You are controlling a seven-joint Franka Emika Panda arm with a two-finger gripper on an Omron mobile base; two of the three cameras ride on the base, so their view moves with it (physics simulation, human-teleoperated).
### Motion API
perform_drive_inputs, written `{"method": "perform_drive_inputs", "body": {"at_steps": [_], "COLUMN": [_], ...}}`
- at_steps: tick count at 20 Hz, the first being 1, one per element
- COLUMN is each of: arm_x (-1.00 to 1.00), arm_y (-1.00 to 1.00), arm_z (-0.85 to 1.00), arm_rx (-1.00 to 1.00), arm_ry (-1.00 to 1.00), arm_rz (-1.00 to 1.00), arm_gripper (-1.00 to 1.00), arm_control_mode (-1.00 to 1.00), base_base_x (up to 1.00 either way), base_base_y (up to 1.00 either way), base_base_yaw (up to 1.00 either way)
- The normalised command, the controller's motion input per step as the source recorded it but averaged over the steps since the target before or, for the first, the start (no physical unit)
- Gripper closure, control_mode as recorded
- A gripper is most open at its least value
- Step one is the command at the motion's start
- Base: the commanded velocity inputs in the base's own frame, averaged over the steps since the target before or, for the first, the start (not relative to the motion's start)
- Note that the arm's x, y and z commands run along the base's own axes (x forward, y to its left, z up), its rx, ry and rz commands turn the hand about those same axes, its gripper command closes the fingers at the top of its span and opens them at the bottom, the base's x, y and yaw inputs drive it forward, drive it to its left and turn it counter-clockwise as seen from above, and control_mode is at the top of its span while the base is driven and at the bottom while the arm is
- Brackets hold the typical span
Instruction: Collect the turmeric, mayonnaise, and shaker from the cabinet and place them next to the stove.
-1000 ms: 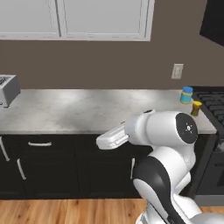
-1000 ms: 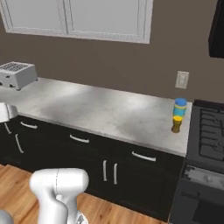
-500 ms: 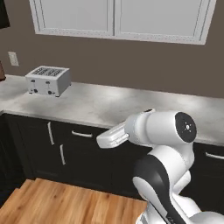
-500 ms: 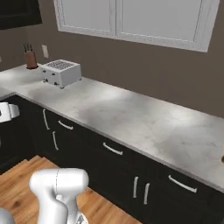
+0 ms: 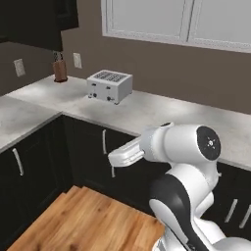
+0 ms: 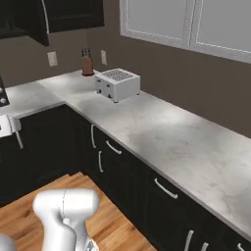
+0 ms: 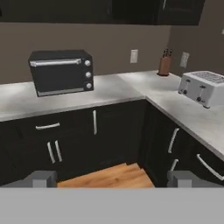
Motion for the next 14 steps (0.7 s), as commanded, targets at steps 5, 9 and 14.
{"method": "perform_drive_inputs", "body": {"at_steps": [5, 9, 14], "arm_x": [0.00, 0.00, 0.00], "arm_y": [0.00, 0.00, 0.00], "arm_z": [0.00, 0.00, 0.00], "arm_rx": [0.00, 0.00, 0.00], "arm_ry": [0.00, 0.00, 0.00], "arm_rz": [0.00, 0.00, 0.00], "arm_gripper": [-1.00, -1.00, -1.00], "arm_control_mode": [1.00, 1.00, 1.00], "base_base_x": [0.55, 0.83, 0.97], "base_base_y": [0.35, 0.31, 0.08], "base_base_yaw": [0.37, 0.36, 0.29]}}
